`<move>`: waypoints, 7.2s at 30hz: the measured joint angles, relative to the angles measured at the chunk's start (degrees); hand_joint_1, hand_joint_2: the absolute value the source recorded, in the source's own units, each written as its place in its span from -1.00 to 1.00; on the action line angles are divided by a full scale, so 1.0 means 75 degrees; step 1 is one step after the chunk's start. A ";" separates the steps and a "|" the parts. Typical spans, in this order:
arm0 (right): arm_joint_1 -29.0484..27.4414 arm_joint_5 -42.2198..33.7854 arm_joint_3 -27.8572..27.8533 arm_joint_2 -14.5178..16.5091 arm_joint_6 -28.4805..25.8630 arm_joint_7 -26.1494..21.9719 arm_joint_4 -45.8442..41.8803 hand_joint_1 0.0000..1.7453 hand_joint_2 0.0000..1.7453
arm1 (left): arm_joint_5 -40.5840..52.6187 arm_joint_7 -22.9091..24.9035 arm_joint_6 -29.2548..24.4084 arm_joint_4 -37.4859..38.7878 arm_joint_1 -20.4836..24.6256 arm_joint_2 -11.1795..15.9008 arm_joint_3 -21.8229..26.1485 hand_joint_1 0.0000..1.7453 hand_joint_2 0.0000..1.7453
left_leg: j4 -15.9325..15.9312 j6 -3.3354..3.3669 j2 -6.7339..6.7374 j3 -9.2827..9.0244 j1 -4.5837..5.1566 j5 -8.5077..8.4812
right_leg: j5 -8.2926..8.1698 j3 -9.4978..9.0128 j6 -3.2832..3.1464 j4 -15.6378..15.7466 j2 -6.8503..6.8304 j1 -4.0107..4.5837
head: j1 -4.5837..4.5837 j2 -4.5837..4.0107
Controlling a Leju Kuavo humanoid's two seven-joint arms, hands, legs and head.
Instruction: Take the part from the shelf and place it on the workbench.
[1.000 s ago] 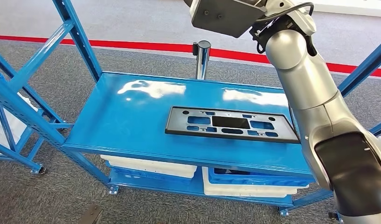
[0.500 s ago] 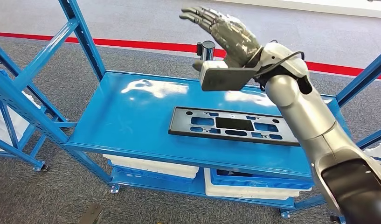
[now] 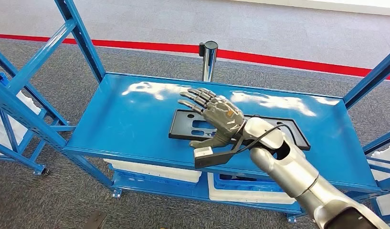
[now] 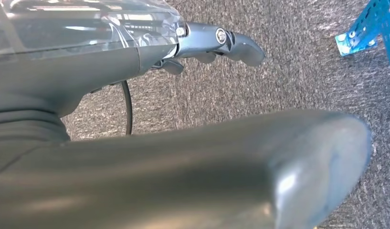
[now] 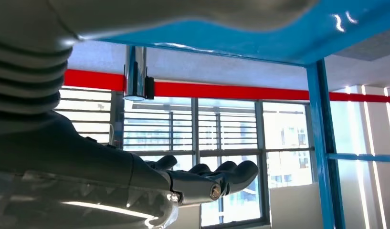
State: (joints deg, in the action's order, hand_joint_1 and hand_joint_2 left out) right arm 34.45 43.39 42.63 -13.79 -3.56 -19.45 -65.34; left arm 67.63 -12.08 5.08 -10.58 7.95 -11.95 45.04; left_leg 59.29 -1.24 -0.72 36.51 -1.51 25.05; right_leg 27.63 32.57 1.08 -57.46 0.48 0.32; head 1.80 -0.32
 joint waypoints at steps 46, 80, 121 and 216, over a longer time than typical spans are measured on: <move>0.0379 0.1831 -0.1790 0.0205 -0.1926 0.1011 0.5068 1.00 1.00 | 0.0203 0.0017 0.0034 -0.0003 0.0051 -0.0112 -0.0248 -1.00 -1.00 | -0.0001 -0.0008 0.0002 -0.0002 0.0004 0.0005 | 0.0008 0.0003 -0.0010 -0.0002 0.0000 -0.0003 | 0.0001 -0.0001; 0.1195 0.1211 -0.2280 -0.0187 -0.1259 0.0637 0.0130 1.00 1.00 | 0.0211 -0.1524 -0.0242 -0.0006 0.0101 -0.0120 -0.0589 -1.00 1.00 | -0.0002 -0.0009 0.0002 0.0004 0.0005 0.0005 | 0.0009 0.0012 -0.0010 -0.0008 0.0000 -0.0003 | -0.0001 -0.0001; 0.3057 0.0513 -0.2479 -0.0653 -0.0090 0.1158 -0.3977 1.00 1.00 | -0.0048 -0.1408 -0.0205 -0.0006 0.0058 -0.0118 -0.0773 -1.00 1.00 | -0.0002 -0.0009 0.0002 -0.0006 0.0004 0.0004 | 0.0010 0.0004 -0.0011 -0.0009 0.0000 -0.0003 | -0.0007 -0.0001; 0.3426 0.1044 -0.2044 0.0026 0.0065 0.1484 -0.3765 1.00 1.00 | -0.0080 -0.1319 -0.0057 -0.0038 0.0024 0.0004 -0.0771 -1.00 1.00 | 0.0543 -0.0133 0.0070 0.0330 0.0096 0.0282 | 0.0084 -0.0144 -0.0133 -0.0075 -0.0091 -0.0146 | 0.0055 -0.0001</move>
State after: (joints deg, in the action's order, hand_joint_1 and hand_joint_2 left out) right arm 60.15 51.23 27.30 -13.60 -3.08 -8.32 -93.58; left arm 67.03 -21.97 4.65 -10.86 8.13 -11.91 39.26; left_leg 63.36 -2.24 -0.20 38.99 -0.79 27.16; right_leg 28.26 31.49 0.08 -58.02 -0.20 -0.78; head 2.21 -0.33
